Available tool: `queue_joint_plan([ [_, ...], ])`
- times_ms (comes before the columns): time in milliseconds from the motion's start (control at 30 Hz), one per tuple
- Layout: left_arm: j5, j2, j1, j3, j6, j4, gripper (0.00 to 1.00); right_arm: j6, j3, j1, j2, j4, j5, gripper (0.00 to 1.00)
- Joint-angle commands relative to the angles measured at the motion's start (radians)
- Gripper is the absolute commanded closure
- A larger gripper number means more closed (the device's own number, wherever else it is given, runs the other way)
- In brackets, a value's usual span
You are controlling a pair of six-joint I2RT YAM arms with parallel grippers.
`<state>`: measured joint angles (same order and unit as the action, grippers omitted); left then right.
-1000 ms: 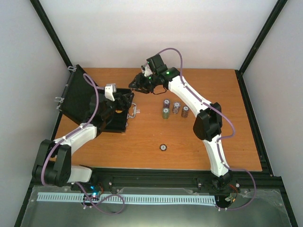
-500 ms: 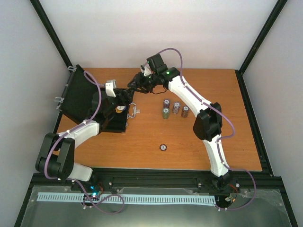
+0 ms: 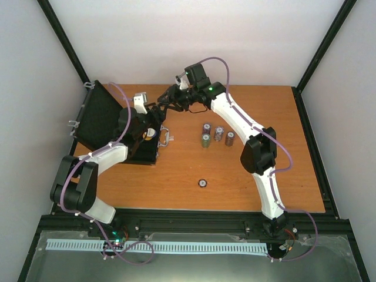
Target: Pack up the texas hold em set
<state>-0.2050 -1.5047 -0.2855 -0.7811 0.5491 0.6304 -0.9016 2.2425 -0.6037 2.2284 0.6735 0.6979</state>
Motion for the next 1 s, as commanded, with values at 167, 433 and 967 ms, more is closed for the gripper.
queue_joint_plan([
  [167,0.044,-0.028,0.002,-0.118,0.013,0.035,0.48,0.011,0.02,-0.007,0.016,0.038,0.066,0.78],
  [433,0.055,-0.032,0.003,-0.131,0.013,0.02,0.82,0.026,-0.021,-0.007,-0.002,0.044,0.074,0.78],
  [967,-0.117,0.021,0.003,-0.159,-0.102,-0.169,0.99,0.029,-0.009,0.002,-0.011,0.028,0.072,0.37],
])
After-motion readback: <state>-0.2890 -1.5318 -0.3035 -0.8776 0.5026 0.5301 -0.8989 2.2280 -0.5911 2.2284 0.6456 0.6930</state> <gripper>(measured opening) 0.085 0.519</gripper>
